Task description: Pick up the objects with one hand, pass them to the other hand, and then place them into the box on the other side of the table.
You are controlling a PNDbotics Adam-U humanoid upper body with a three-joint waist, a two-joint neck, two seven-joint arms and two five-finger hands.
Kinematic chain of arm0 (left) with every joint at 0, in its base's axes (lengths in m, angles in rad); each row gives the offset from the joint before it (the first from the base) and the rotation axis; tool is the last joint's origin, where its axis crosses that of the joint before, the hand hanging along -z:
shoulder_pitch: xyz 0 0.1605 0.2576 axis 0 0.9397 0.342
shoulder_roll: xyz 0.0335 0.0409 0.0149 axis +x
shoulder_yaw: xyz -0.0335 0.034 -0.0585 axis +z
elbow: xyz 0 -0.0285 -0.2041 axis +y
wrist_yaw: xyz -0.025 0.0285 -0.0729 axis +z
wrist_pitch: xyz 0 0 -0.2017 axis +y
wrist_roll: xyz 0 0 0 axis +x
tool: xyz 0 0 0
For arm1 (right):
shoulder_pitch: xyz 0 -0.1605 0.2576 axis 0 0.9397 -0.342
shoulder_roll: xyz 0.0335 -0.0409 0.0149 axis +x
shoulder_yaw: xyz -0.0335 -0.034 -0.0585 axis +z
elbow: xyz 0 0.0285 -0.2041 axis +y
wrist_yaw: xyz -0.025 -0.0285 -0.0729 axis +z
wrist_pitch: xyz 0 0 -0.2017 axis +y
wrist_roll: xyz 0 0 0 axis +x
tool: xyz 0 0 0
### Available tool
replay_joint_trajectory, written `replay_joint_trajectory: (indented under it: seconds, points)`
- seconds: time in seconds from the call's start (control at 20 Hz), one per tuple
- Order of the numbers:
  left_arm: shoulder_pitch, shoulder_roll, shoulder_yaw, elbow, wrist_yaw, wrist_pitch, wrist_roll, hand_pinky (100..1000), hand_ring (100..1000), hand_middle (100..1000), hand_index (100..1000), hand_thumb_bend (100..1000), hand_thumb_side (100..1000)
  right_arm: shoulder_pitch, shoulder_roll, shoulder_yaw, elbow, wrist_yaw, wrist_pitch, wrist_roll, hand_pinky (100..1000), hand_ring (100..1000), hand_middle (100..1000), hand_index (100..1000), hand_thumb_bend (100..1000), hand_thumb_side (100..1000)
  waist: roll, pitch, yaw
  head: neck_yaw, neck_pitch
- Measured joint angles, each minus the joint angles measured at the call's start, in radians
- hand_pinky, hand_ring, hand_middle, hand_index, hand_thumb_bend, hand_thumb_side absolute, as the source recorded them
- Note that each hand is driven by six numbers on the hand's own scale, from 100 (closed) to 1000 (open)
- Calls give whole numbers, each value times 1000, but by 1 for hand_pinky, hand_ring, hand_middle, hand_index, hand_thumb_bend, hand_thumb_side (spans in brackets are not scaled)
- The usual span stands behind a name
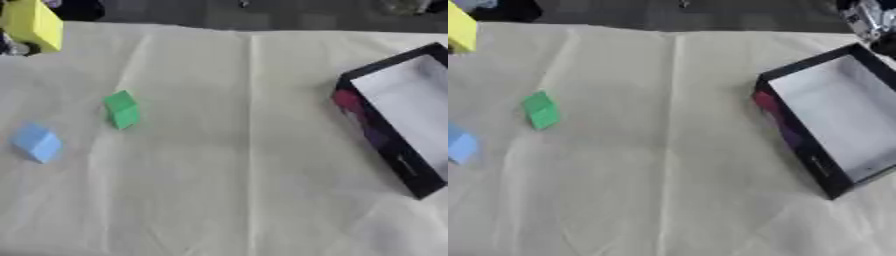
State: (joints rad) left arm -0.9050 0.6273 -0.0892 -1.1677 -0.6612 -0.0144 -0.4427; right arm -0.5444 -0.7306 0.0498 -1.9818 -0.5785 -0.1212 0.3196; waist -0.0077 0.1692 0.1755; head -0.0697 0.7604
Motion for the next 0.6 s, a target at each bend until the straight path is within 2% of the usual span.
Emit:
replay_joint_trajectory:
  seconds: [0.25,0.4,0.6]
  points:
    - [54,-103,-13,-113,70,27,71,770,591,397,460,116,100,-115,0,86,1,29,55,70,940,830,1000,977,100,186,0,-9,24,-32,4]
    - [99,-158,-21,-188,111,39,117,775,600,403,469,100,100,-190,10,146,30,70,71,117,932,840,1000,978,185,183,0,-18,28,-49,4]
    - [174,-232,-22,-271,136,77,179,755,580,385,460,100,100,-290,49,226,88,131,59,179,924,848,1000,975,275,168,0,-19,21,-66,5]
